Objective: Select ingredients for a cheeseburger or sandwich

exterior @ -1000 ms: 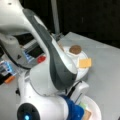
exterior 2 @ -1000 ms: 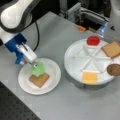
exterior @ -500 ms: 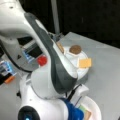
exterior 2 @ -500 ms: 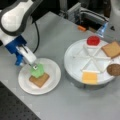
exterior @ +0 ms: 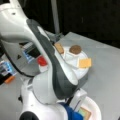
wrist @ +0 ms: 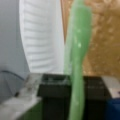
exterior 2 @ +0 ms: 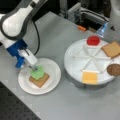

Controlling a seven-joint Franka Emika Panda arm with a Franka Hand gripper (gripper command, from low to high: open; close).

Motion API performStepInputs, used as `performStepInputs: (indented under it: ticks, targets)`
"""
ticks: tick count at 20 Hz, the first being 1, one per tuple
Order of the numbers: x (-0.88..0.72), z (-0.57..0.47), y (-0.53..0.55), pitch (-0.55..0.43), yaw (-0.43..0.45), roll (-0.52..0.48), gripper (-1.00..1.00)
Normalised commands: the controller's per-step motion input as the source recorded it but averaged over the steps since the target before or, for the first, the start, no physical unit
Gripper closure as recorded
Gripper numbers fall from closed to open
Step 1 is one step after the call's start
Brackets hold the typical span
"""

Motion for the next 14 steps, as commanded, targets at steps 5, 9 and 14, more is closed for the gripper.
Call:
performStepInputs:
  ticks: [5, 9, 14]
  targets:
    - [0.25, -0.14, -0.23, -0.052, 0.116, 0.177, 1.0]
    - [0.22, -0.12, -0.16, -0.05, 0.094, 0.2, 1.0]
    - [0.22, -0.1, -0.11, -0.053, 0.064, 0.2, 1.0]
